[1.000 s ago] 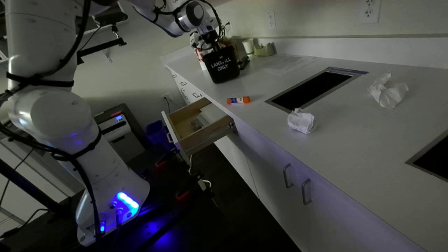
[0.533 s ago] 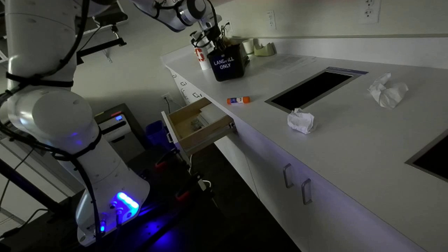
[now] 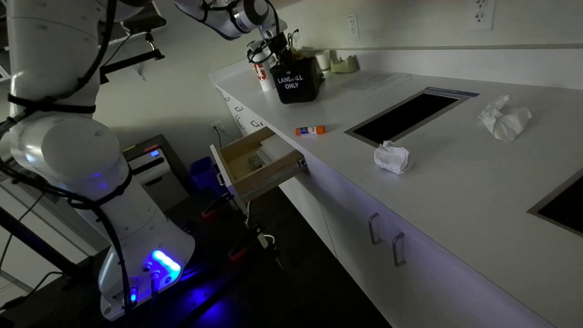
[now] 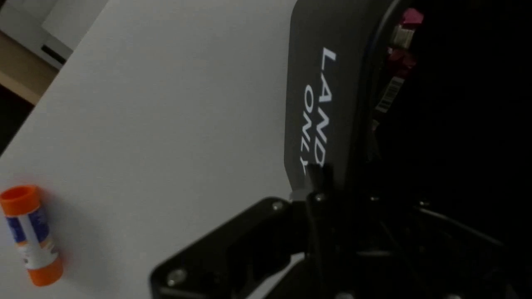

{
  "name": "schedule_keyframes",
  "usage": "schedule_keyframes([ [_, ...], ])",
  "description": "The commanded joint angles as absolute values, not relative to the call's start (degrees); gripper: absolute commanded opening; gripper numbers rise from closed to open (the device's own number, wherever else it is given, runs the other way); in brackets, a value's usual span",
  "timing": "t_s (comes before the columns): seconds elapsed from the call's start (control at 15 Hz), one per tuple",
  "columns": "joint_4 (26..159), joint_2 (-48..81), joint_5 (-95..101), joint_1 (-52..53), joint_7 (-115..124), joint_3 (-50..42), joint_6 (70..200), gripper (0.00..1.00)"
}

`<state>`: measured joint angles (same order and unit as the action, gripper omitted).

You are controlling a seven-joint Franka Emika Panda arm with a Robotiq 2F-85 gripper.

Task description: Move the landfill bin closer to the stapler

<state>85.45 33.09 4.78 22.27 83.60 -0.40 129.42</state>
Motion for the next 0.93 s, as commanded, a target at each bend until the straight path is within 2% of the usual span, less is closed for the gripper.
schedule_keyframes([
  [0.0, 82.99, 33.2, 1.15, 21.8, 92.29, 0.48, 127.17, 0.02],
  [0.53, 72.85, 38.23, 1.04, 22.13, 115.95, -1.06, 126.16, 0.02],
  [0.87, 64.13, 44.71, 0.04, 19.84, 122.44, -0.67, 122.16, 0.02],
])
